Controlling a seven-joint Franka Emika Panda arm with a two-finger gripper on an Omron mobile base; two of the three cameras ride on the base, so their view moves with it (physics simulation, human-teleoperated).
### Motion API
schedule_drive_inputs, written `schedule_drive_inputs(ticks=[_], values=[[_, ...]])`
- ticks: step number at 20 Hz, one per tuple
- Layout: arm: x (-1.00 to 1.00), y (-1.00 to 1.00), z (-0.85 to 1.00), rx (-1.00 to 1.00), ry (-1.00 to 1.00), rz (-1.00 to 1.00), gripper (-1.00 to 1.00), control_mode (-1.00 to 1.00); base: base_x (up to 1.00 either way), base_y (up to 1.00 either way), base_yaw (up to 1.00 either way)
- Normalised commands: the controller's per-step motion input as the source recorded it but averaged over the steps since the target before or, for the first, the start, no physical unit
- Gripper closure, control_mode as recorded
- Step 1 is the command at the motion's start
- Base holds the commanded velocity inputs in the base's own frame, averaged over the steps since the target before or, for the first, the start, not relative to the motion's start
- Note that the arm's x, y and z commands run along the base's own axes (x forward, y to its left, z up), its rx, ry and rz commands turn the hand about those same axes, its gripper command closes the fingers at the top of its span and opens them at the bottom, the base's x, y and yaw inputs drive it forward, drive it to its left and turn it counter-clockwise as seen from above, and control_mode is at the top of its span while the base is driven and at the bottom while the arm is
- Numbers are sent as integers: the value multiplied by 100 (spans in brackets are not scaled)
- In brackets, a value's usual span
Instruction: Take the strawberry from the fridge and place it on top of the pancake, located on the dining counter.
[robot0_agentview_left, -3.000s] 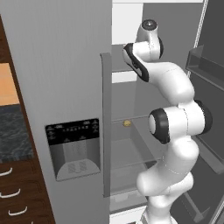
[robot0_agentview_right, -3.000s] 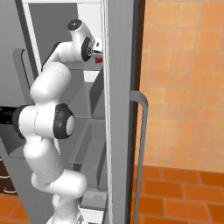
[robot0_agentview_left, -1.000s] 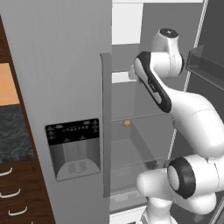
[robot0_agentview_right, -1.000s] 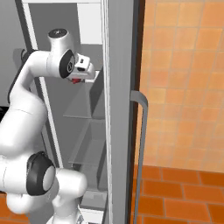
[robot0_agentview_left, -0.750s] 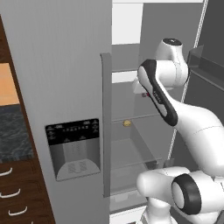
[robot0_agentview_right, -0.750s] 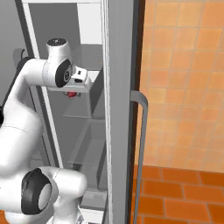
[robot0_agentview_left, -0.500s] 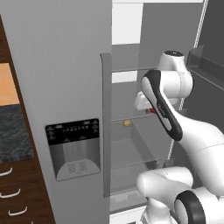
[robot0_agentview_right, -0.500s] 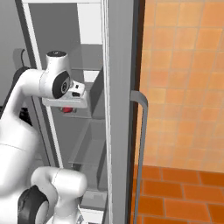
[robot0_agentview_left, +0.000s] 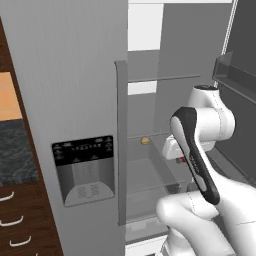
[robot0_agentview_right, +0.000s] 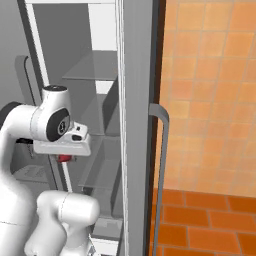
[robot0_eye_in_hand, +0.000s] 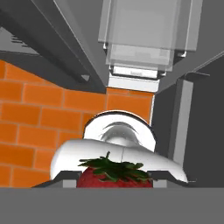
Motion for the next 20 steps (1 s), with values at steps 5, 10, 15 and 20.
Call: schedule_drive_inputs(ticks=[5,10,15,20], values=[[-37,-13,-16,-2,-2,0,100,-100,0,0,0],[-5,-23,-23,-1,-10,0,100,-100,0,0,0],[0,0,-34,-2,-1,0,100,-100,0,0,0],[0,0,-20,-2,4,-11,100,-100,0,0,0]])
